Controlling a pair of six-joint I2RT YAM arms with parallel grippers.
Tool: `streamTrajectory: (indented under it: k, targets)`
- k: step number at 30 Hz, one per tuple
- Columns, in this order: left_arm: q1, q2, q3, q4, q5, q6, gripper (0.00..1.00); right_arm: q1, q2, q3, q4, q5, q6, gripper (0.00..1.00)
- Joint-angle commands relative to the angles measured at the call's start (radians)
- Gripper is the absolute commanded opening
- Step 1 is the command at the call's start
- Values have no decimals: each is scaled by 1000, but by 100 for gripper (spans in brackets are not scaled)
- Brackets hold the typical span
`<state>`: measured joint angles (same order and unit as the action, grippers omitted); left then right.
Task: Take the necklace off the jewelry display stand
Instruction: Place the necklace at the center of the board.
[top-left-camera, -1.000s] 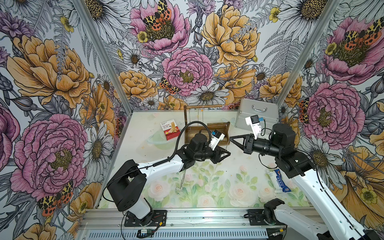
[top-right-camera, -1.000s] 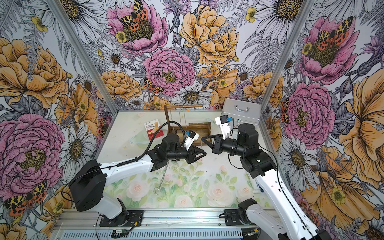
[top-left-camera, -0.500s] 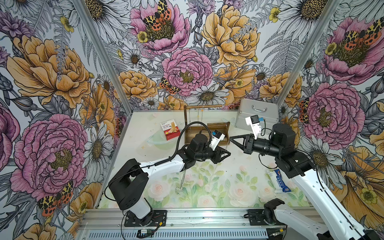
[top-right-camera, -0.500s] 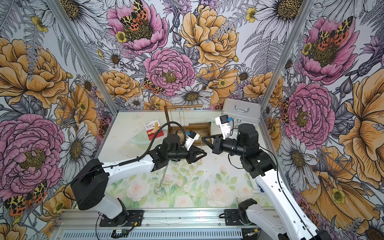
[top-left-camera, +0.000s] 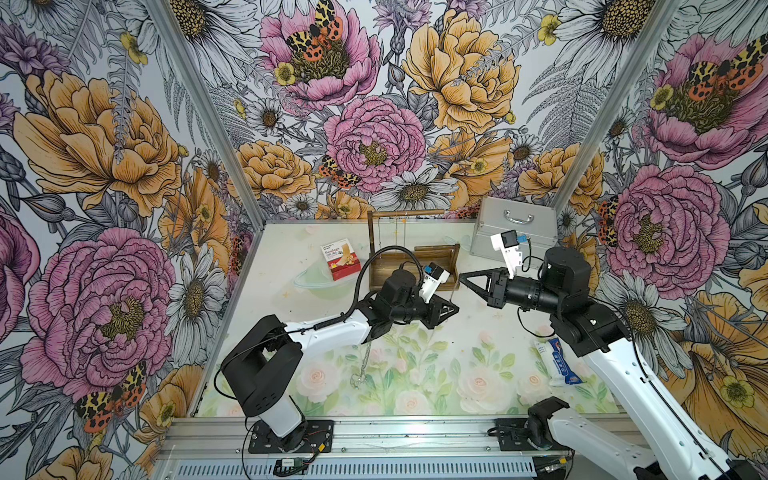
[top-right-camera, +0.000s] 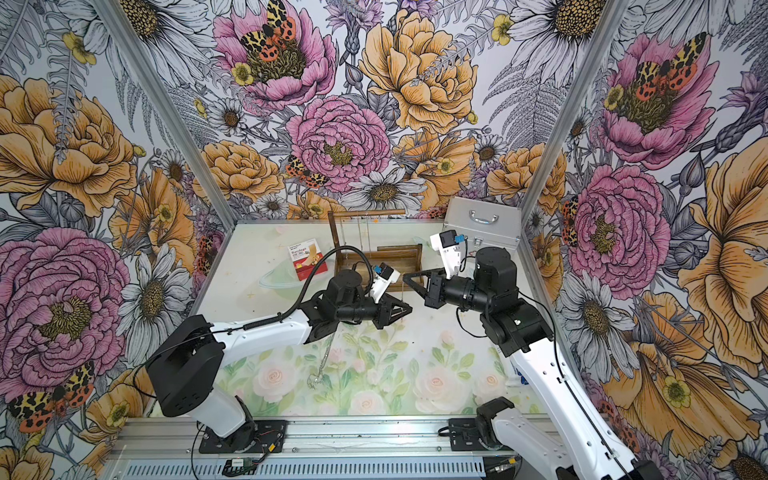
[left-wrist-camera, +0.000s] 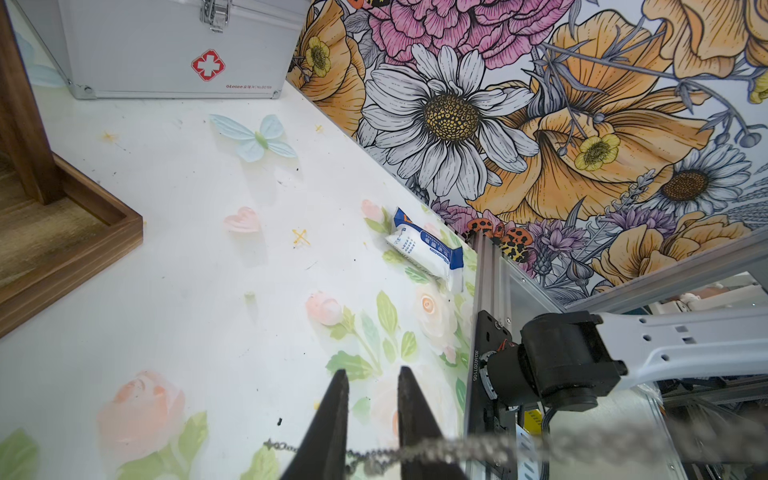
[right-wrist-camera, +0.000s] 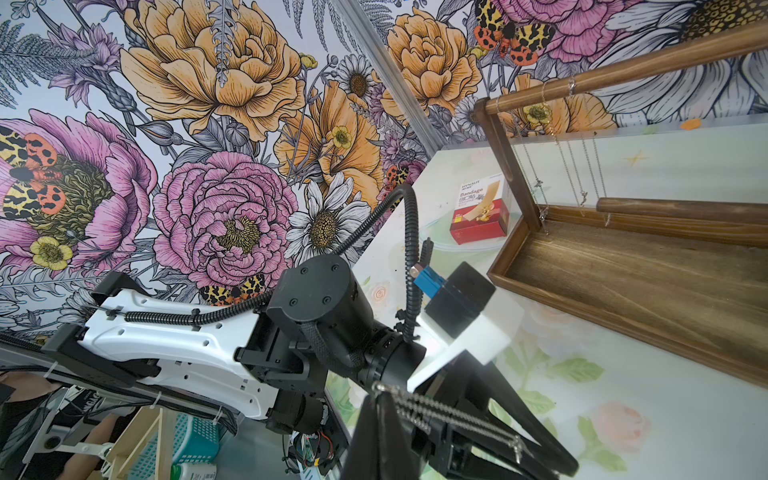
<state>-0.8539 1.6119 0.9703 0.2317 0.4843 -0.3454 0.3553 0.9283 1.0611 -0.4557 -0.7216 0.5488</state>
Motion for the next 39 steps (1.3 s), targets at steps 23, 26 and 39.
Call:
streamTrajectory:
  k: [23, 26, 39]
  targets:
    - [8, -128, -156, -20, -72, -63, 0, 34, -6, -42, 8, 76, -17, 0]
    - [9, -147, -146, -95, -90, -74, 0, 33, 5, -77, 6, 125, 3, 0]
    - [38, -227, -88, -421, -84, -152, 0, 10, 235, -148, -101, 265, 137, 28]
